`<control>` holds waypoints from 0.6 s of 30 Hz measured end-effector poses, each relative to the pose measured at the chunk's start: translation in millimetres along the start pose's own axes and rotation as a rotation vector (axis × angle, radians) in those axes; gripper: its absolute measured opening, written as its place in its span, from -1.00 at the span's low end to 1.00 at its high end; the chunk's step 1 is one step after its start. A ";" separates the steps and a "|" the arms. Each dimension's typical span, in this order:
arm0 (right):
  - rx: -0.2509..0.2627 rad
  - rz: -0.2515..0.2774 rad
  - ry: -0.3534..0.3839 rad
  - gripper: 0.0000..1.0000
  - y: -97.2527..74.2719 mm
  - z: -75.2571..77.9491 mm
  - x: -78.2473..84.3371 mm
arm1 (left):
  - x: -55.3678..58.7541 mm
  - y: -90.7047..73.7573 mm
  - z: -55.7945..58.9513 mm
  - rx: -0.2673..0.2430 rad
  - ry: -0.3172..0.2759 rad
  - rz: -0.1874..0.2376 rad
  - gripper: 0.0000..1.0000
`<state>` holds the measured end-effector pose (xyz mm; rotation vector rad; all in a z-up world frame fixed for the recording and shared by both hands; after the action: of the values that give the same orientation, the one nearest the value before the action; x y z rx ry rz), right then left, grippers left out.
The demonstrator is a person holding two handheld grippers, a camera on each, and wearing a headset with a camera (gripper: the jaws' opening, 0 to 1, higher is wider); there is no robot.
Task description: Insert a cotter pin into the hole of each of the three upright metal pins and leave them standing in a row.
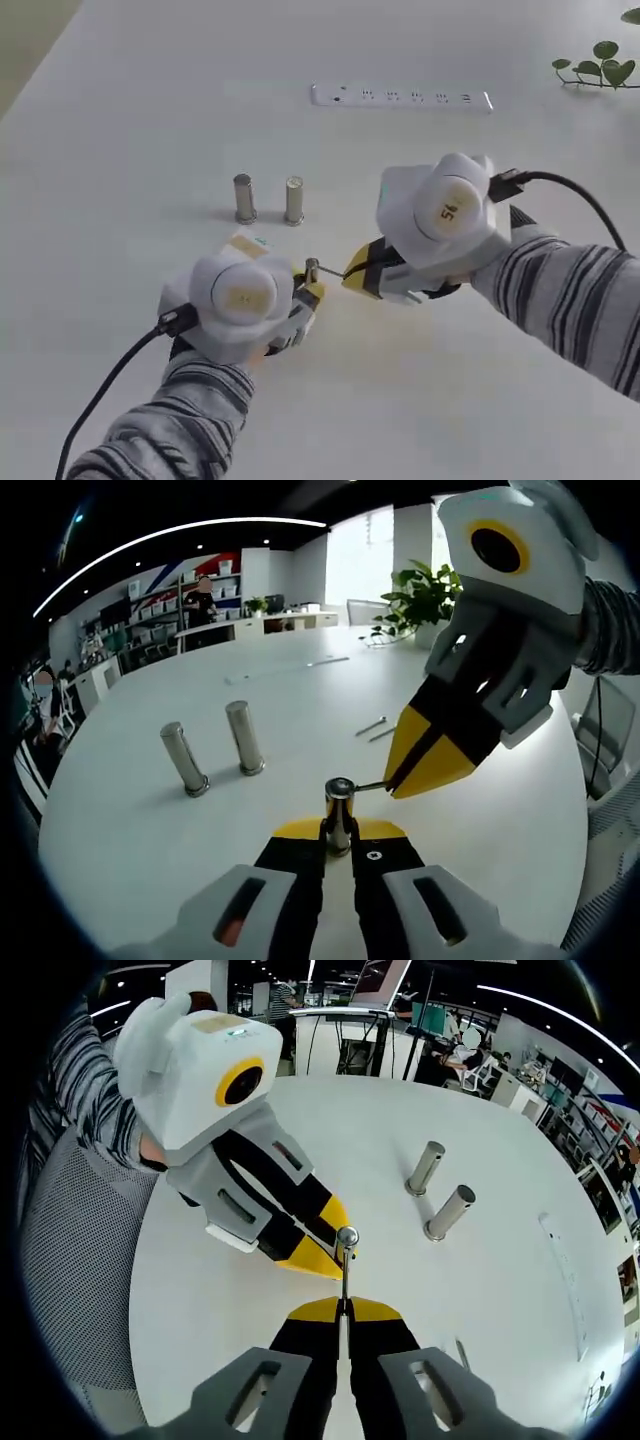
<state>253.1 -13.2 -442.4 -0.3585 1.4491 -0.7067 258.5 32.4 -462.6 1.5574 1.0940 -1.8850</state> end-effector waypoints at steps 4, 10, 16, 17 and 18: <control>0.000 -0.001 -0.005 -1.00 1.3 0.5 -1.7 | 0.8 0.9 0.5 -0.003 0.013 0.002 -0.89; 0.000 -0.031 -0.060 -1.00 1.8 1.1 -5.1 | 1.7 1.2 0.9 -0.023 0.021 0.017 -0.90; 0.004 -0.057 -0.117 -1.00 0.1 2.2 -9.8 | 1.5 1.9 0.7 -0.050 0.006 0.022 -0.90; 0.002 -0.056 -0.121 -1.00 0.0 2.0 -10.6 | 1.4 1.7 1.1 -0.051 0.009 0.021 -0.90; 0.002 -0.055 -0.118 -1.00 0.0 2.0 -11.2 | 1.4 1.8 1.1 -0.051 0.011 0.022 -0.90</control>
<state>255.3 -6.4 -433.4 -0.4323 1.3309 -0.7193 258.9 30.6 -464.4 1.5468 1.1166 -1.8226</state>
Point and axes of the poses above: the centre of the closed fingertips' face, and the gripper's own axes: y roughly forward along the fingers, z roughly to its right, x roughly out of its underside, the point moved 2 cm from there along -y, roughly backward along the fingers, and after that the axes turned 15 degrees about z, right-handed, at the moved point
